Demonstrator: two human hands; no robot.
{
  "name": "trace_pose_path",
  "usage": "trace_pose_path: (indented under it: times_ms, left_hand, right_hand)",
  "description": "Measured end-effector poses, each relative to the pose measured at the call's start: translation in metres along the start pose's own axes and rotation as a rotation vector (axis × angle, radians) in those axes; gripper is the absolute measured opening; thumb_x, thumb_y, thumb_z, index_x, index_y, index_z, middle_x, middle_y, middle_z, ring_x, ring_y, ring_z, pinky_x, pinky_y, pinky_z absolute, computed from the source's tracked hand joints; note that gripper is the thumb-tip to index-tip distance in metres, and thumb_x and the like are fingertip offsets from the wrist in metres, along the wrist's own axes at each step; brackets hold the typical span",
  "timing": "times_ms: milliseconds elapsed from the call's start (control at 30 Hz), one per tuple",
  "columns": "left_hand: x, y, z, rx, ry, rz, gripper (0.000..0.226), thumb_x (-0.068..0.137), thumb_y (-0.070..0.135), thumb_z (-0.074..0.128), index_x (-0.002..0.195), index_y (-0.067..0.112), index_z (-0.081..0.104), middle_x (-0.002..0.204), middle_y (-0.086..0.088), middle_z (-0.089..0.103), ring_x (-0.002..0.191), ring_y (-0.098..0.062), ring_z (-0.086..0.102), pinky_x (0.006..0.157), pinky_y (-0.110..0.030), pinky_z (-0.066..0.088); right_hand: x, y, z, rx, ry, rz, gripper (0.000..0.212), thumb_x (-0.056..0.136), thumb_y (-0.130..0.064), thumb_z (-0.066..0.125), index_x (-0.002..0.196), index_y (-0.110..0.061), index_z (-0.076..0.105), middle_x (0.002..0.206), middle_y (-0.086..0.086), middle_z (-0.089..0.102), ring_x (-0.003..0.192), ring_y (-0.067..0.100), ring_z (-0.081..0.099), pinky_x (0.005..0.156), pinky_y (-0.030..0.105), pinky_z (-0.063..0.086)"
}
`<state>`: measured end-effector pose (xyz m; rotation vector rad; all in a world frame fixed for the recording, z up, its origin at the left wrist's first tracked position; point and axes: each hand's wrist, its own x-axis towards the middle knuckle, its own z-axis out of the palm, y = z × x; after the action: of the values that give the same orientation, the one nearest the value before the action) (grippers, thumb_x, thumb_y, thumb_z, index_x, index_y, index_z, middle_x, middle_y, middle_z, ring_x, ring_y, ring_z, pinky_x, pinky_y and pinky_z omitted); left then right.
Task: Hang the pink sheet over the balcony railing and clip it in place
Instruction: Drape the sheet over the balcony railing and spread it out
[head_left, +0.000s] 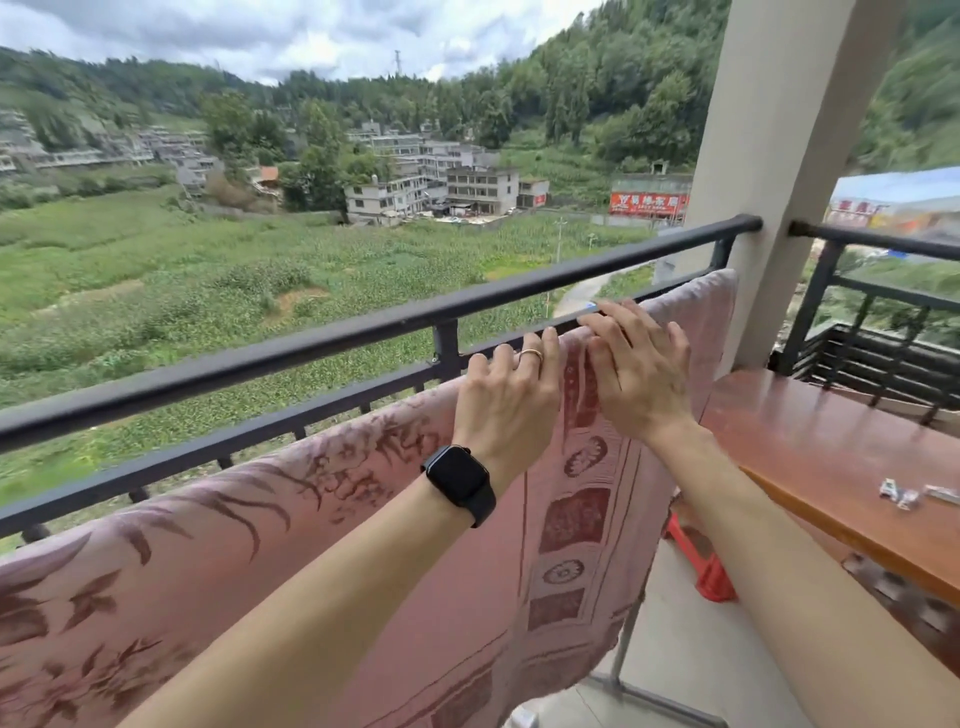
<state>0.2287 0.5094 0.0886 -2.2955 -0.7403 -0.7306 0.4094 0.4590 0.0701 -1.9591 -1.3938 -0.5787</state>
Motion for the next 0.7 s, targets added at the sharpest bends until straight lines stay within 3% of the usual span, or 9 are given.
trace_pose_path:
  times_ms: [200,300,400,467,567,700]
  left_hand:
    - [0.071,0.056,0.02,-0.044,-0.075,-0.025,0.05,0.098,0.032,0.047,0.139,0.004,0.049,0.116,-0.011,0.068,0.085,-0.03,0.067,0.062,-0.036,0.049]
    - [0.111,0.084,0.023,-0.074,-0.14,-0.088,0.044,0.099,0.033,0.044,0.135,0.008,0.052,0.105,-0.006,0.071,0.084,-0.029,0.067,0.062,-0.035,0.048]
    - [0.144,0.111,0.03,-0.116,-0.156,-0.125,0.038,0.103,0.04,0.029,0.118,0.015,0.054,0.098,-0.002,0.068,0.08,-0.026,0.066,0.056,-0.032,0.041]
    - [0.164,0.127,0.035,-0.114,-0.145,-0.17,0.04,0.103,0.043,0.026,0.11,0.017,0.055,0.094,-0.001,0.067,0.075,-0.026,0.064,0.054,-0.03,0.037]
    - [0.183,0.147,0.044,-0.116,-0.156,-0.244,0.041,0.102,0.047,0.026,0.106,0.018,0.056,0.088,-0.002,0.066,0.068,-0.024,0.059,0.056,-0.031,0.039]
    - [0.2,0.165,0.051,-0.111,-0.186,-0.281,0.044,0.1,0.055,0.029,0.104,0.019,0.053,0.077,0.0,0.057,0.062,-0.022,0.05,0.058,-0.031,0.039]
  right_hand:
    - [0.032,0.082,-0.003,0.003,0.0,0.027,0.038,0.104,-0.045,0.022,0.133,-0.043,0.047,0.154,-0.009,0.036,0.148,0.016,0.02,0.117,0.056,0.01]
    - [0.047,0.127,-0.006,0.075,0.06,0.064,0.04,0.104,-0.047,0.025,0.137,-0.04,0.046,0.154,-0.006,0.034,0.146,0.017,0.023,0.116,0.052,0.018]
    - [0.061,0.176,-0.014,0.384,0.141,0.345,0.044,0.102,-0.047,0.037,0.142,-0.029,0.045,0.152,-0.003,0.039,0.14,0.017,0.033,0.111,0.042,0.027]
    - [0.07,0.204,-0.019,0.681,0.027,0.485,0.046,0.103,-0.045,0.042,0.144,-0.024,0.044,0.142,-0.005,0.048,0.131,0.012,0.043,0.105,0.029,0.032]
    - [0.081,0.233,-0.02,0.938,-0.146,0.533,0.043,0.103,-0.041,0.046,0.142,-0.022,0.048,0.124,-0.009,0.055,0.113,0.005,0.051,0.089,0.016,0.037]
    - [0.088,0.262,-0.009,0.947,-0.113,0.505,0.027,0.1,-0.033,0.056,0.122,-0.019,0.065,0.108,-0.004,0.067,0.098,0.007,0.063,0.079,0.017,0.05]
